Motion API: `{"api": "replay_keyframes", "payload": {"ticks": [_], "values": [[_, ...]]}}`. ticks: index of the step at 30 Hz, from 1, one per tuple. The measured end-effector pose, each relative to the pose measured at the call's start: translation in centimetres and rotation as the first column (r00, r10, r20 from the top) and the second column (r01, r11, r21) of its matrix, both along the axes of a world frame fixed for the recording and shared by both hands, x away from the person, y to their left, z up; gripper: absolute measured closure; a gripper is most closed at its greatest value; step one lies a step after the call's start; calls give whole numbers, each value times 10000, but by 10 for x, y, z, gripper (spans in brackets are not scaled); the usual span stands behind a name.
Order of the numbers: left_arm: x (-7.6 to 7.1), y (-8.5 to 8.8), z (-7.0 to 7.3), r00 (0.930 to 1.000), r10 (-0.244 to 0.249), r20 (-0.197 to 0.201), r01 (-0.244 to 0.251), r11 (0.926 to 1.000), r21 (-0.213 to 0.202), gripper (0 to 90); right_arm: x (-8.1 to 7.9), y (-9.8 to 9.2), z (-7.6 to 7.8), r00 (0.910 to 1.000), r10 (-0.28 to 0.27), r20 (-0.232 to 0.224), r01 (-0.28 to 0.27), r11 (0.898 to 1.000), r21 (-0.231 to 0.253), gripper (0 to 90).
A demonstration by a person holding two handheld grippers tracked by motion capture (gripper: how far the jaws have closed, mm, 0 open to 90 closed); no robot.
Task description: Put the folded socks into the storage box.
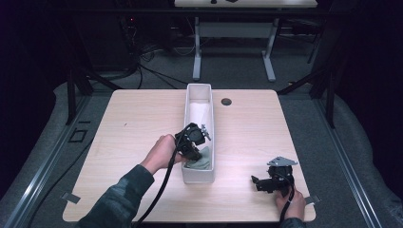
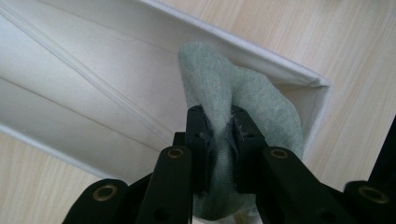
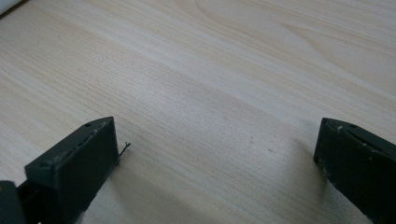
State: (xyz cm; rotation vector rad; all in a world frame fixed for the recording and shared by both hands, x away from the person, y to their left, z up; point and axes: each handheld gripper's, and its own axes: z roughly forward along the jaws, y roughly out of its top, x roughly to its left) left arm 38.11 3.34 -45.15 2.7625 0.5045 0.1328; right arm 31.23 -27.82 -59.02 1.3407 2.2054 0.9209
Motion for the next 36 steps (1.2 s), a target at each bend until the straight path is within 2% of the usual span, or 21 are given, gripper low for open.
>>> {"api": "replay_keyframes", "payload": {"ticks": [13, 20, 30, 36], "values": [[2, -10, -17, 9996, -223, -192, 234, 9977, 629, 770, 0, 0, 0, 10000, -4, -5, 4, 10000, -5, 0], [2, -15, -25, 9994, -329, -71, 335, 9948, 958, 751, 0, 0, 0, 10000, -5, -2, 5, 10000, -1, 0], [4, -14, -29, 9997, -217, -129, 229, 9955, 925, 703, 0, 0, 0, 10000, 2, 1, -2, 10000, 4, 0], [6, -13, -29, 10000, -31, -72, 38, 9949, 1008, 605, 0, 0, 0, 10000, -4, 0, 4, 10000, -1, 0]]}}
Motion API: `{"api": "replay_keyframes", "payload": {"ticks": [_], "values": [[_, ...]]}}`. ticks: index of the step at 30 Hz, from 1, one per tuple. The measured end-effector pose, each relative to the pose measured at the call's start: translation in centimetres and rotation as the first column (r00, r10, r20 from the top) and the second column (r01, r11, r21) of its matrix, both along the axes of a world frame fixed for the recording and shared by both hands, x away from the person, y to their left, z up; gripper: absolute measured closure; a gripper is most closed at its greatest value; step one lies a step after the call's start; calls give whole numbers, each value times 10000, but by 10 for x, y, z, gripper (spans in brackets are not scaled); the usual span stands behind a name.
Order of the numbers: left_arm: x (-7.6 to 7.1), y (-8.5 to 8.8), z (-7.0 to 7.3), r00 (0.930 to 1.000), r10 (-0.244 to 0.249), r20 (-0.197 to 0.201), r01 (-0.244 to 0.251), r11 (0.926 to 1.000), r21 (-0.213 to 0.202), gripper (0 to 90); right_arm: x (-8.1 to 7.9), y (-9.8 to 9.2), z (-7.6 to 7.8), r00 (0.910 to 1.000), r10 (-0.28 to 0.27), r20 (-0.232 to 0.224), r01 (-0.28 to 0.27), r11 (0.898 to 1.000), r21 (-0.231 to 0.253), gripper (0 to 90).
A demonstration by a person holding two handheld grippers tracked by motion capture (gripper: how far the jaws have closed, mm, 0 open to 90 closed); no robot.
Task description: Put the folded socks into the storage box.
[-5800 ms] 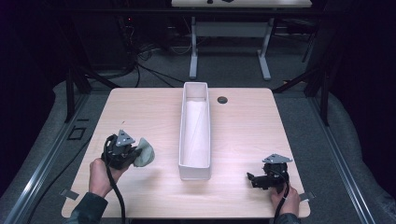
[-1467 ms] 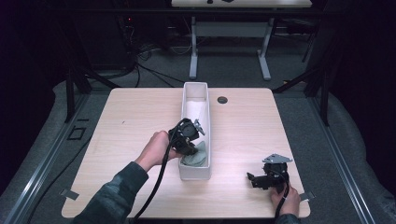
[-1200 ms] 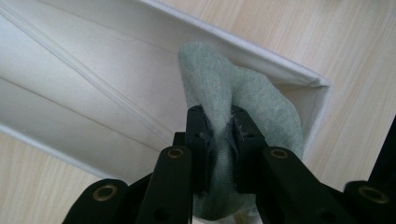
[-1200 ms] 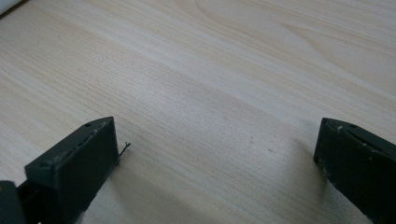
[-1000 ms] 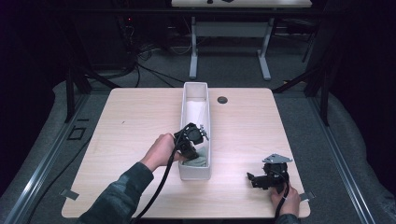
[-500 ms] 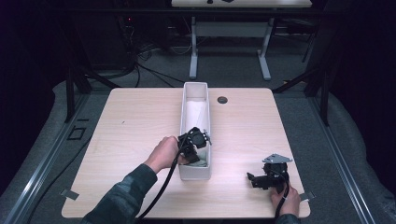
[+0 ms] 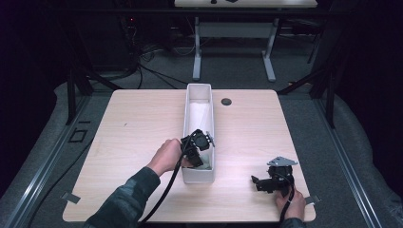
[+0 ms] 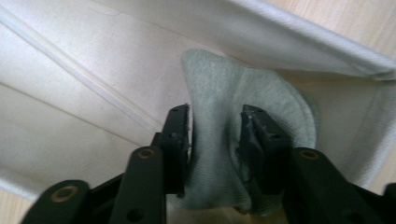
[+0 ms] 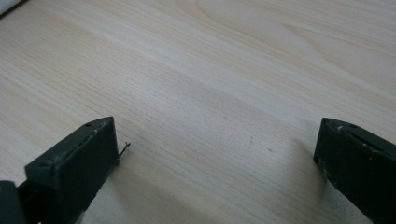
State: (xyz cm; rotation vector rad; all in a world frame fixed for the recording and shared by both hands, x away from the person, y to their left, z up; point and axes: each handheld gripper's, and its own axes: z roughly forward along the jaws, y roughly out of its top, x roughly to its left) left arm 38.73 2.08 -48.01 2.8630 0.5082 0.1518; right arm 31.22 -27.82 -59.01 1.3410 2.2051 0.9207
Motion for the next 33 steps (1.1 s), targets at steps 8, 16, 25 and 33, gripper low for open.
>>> {"api": "replay_keyframes", "payload": {"ticks": [8, 16, 25, 33], "values": [[0, 1, 0, 9999, 160, 51, -160, 9999, -31, 522, 0, 0, 0, 10000, 4, -2, -4, 10000, 3, 0], [0, 2, 2, 9994, 250, 242, -252, 9997, 72, 460, 0, 0, 0, 10000, -9, 2, 9, 10000, -7, 0], [-2, 8, 12, 9958, 619, 676, -599, 9977, -315, 319, 0, 0, 0, 10000, -5, 1, 5, 10000, -9, 0], [-5, 15, 28, 9936, 692, 889, -622, 9949, -792, 235, 0, 0, 0, 10000, -5, 1, 5, 10000, -9, 0]]}}
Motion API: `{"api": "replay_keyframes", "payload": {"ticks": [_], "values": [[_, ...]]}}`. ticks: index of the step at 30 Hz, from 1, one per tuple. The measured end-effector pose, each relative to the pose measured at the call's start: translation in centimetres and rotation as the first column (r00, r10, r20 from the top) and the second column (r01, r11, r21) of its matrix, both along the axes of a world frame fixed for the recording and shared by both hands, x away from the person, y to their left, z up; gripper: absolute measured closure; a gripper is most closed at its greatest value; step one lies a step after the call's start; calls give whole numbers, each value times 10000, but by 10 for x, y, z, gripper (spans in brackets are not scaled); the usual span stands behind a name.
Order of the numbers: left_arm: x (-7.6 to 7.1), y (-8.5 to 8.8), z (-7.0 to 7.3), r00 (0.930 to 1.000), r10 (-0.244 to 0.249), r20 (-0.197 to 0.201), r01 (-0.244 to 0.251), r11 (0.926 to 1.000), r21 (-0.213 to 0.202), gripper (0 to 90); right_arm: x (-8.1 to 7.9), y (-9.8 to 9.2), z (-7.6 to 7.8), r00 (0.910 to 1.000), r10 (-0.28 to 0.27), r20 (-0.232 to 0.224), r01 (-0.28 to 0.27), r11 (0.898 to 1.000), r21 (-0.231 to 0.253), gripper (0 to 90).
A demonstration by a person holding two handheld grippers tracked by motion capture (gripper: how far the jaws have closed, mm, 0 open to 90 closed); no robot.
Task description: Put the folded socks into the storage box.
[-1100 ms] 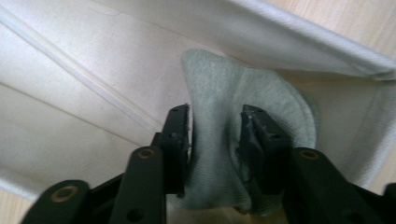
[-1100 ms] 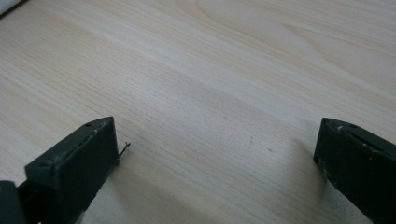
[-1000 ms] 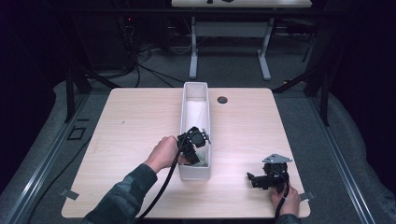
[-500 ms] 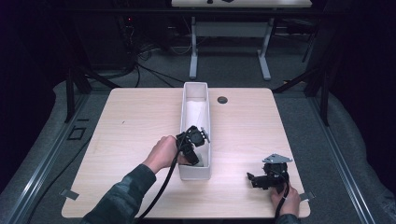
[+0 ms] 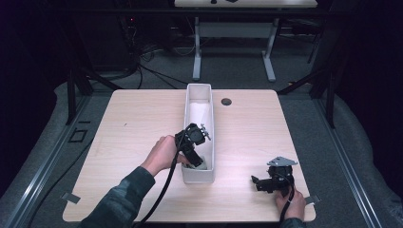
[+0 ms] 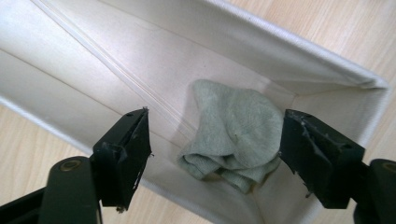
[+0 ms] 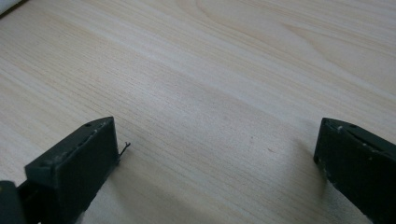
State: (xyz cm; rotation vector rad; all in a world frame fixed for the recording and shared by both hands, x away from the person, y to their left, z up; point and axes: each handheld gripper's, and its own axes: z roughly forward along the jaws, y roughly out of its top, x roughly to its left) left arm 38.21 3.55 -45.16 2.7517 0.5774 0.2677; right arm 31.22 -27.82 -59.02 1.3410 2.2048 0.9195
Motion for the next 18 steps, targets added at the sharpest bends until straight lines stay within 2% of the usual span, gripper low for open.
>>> {"api": "replay_keyframes", "payload": {"ticks": [8, 18], "values": [[-6, 12, 18, 9992, 197, 360, -181, 9988, -445, 158, 0, 0, 0, 10000, 3, 5, -3, 10000, -10, 0], [-16, 36, 36, 9964, 459, 712, -377, 9929, -1125, 142, 0, 0, 0, 10000, 1, -5, -1, 10000, 3, 0]]}}
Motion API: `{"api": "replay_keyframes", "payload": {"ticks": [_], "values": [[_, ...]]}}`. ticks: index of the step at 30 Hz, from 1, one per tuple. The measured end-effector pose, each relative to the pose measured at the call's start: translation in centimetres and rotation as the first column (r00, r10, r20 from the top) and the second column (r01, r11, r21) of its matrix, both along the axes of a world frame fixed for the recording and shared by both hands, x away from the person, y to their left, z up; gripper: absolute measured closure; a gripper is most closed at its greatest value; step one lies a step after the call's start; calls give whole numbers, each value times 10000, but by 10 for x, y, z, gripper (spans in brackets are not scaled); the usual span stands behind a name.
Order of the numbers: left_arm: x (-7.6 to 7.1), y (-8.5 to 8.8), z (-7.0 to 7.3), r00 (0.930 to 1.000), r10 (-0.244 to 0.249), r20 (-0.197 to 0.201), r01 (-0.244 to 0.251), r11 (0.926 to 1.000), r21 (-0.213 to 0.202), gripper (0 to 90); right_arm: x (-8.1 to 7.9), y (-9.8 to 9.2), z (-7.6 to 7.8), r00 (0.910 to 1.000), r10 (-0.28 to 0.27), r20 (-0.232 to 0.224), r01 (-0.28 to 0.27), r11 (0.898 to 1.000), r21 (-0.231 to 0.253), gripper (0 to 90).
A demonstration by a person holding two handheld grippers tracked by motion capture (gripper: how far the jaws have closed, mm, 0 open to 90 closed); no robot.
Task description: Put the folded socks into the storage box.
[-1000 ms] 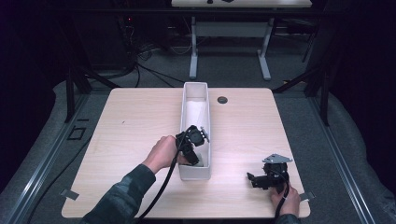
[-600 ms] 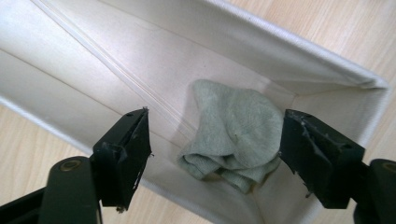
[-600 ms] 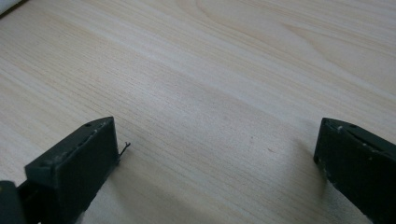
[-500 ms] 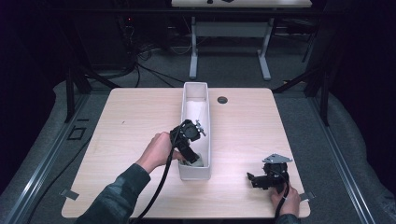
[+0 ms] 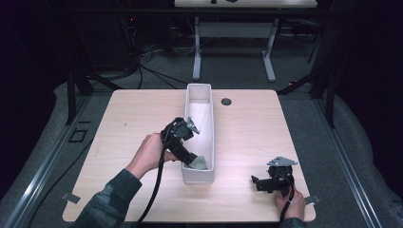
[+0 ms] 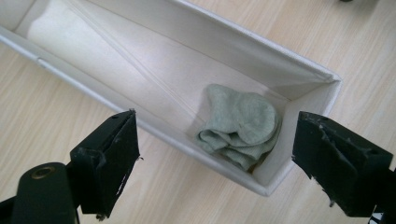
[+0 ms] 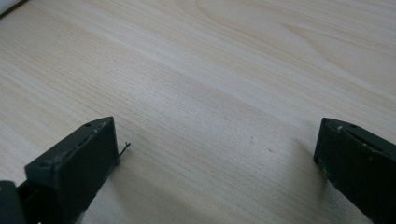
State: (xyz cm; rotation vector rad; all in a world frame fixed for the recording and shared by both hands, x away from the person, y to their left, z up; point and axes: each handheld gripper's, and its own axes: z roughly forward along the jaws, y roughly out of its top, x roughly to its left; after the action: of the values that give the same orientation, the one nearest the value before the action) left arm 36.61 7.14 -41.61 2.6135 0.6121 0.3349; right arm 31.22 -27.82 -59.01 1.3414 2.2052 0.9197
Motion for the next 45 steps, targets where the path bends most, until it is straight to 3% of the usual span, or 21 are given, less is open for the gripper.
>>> {"api": "replay_keyframes", "payload": {"ticks": [13, 19, 34, 42, 45], "values": [[-17, 40, 11, 9975, 572, 408, -541, 9959, -730, 44, 0, 0, 0, 10000, -5, 3, 5, 10000, -10, 0], [-28, 54, 7, 9963, 690, 505, -654, 9955, -692, 24, 0, 0, 0, 10000, -2, 5, 2, 10000, -8, 0], [-43, 90, -14, 9888, 1415, 481, -1367, 9864, -916, 1, 0, 0, 0, 10000, -5, 3, 5, 10000, -9, 0], [-46, 115, -33, 9801, 1933, 456, -1888, 9780, -886, 1, 0, 0, 0, 10000, -4, 10, 4, 10000, -21, 0], [-47, 126, -42, 9735, 2250, 405, -2197, 9698, -1057, 1, 0, 0, 0, 10000, -4, 2, 4, 10000, -8, 0]]}}
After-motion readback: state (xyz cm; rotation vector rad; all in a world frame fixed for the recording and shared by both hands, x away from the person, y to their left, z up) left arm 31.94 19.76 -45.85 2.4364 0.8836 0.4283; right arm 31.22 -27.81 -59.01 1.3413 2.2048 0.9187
